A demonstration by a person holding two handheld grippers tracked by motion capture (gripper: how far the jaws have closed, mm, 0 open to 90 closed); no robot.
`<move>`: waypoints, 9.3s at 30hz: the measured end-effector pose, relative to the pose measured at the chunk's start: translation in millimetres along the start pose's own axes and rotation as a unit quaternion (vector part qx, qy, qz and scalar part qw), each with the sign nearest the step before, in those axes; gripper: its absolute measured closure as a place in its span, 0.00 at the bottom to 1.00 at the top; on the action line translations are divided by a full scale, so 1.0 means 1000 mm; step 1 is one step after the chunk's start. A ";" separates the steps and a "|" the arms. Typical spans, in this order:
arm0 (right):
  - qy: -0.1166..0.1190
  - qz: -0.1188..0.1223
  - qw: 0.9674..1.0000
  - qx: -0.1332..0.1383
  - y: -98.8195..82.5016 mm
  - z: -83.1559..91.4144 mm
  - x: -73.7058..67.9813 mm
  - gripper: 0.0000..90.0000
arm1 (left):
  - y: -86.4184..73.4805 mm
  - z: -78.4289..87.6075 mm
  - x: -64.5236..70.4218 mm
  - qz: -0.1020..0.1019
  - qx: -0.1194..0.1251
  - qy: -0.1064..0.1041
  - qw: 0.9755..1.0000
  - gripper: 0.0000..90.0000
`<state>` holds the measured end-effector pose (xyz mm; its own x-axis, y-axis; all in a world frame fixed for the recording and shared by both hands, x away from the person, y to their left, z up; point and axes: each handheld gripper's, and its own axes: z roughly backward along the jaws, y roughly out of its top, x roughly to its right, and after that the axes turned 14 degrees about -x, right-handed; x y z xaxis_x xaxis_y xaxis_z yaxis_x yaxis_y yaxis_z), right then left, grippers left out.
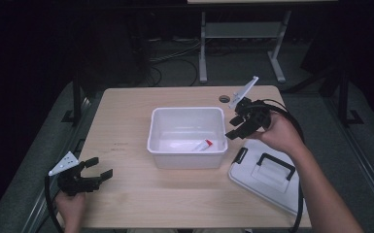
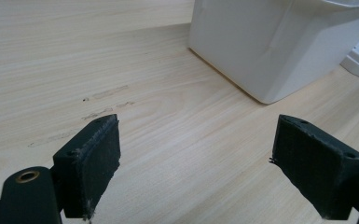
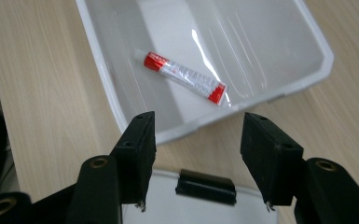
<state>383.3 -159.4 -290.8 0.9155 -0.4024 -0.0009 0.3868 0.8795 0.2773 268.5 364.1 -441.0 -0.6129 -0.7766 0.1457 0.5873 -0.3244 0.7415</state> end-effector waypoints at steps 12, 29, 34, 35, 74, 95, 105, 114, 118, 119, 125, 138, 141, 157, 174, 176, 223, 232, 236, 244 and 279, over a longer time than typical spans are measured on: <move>-0.010 -0.039 0.999 0.000 -0.047 0.001 0.007 0.47 | 0.000 0.000 0.001 0.002 0.000 0.000 1.000 0.16; -0.005 -0.093 0.996 -0.013 -0.107 -0.019 0.012 0.48 | 0.001 -0.003 0.002 -0.001 -0.008 0.000 1.000 0.16; -0.003 -0.100 0.995 -0.017 -0.118 -0.027 0.012 0.48 | 0.001 -0.002 0.002 -0.001 -0.006 0.000 1.000 0.16; -0.003 -0.101 0.995 -0.015 -0.121 -0.029 0.013 0.48 | 0.001 -0.001 0.002 -0.001 -0.005 0.001 1.000 0.16; 0.030 -0.138 0.990 0.022 -0.185 -0.063 0.013 0.81 | 0.001 -0.004 0.003 -0.002 -0.010 0.002 1.000 0.16; 0.038 -0.117 0.992 0.028 -0.186 -0.067 0.009 0.93 | 0.001 -0.004 0.003 -0.001 -0.010 0.002 1.000 0.16; 0.037 -0.106 0.993 0.040 -0.181 -0.052 0.005 0.94 | 0.001 -0.003 0.003 -0.003 -0.010 0.003 1.000 0.16; 0.032 -0.091 0.994 0.043 -0.177 -0.037 0.002 0.94 | 0.001 -0.003 0.003 -0.002 -0.011 0.004 1.000 0.16; 0.031 -0.084 0.995 0.044 -0.174 -0.029 0.000 0.94 | 0.001 -0.003 0.003 -0.003 -0.010 0.004 1.000 0.16; 0.030 -0.080 0.995 0.044 -0.173 -0.027 -0.001 0.94 | 0.001 -0.003 0.003 -0.003 -0.010 0.004 1.000 0.16; 0.023 -0.063 0.996 0.051 -0.172 -0.010 -0.005 0.94 | 0.001 -0.003 0.003 -0.003 -0.011 0.005 1.000 0.16; 0.017 -0.039 0.998 0.053 -0.165 0.023 -0.012 0.94 | 0.001 -0.003 0.003 0.000 -0.012 0.004 1.000 0.16; 0.019 -0.034 0.998 0.050 -0.162 0.030 -0.013 0.94 | 0.000 -0.004 0.003 0.000 -0.011 0.004 1.000 0.16; 0.013 0.004 0.999 0.048 -0.133 0.075 -0.017 0.94 | -0.001 -0.004 0.003 0.000 -0.014 0.001 1.000 0.16; 0.015 0.048 0.997 0.056 -0.077 0.089 -0.012 0.94 | -0.001 -0.001 0.000 -0.001 -0.007 0.002 1.000 0.16; 0.015 0.052 0.997 0.058 -0.071 0.088 -0.011 0.94 | -0.001 -0.001 0.000 -0.001 -0.005 0.002 1.000 0.16; 0.030 0.130 0.990 0.046 0.044 0.063 -0.003 0.94 | 0.000 -0.002 -0.001 -0.002 0.000 -0.006 1.000 0.16; 0.033 0.137 0.989 0.040 0.059 0.057 -0.002 0.94 | 0.000 -0.003 -0.002 -0.002 0.000 -0.006 1.000 0.16; 0.035 0.141 0.989 0.039 0.066 0.055 -0.001 0.94 | 0.000 -0.002 -0.002 -0.002 0.001 -0.006 1.000 0.16; 0.039 0.151 0.987 0.035 0.083 0.048 -0.001 0.94 | 0.000 -0.001 -0.003 -0.001 0.004 -0.006 1.000 0.16; 0.071 0.175 0.982 0.022 0.139 0.001 0.016 0.94 | -0.001 0.000 -0.004 0.001 0.006 -0.006 1.000 0.16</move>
<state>451.6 -43.5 -251.5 0.9988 -0.0357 -0.0325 0.0444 0.9447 0.3250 270.8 367.7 -442.5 -0.6180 -0.7706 0.1555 0.5826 -0.3161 0.7487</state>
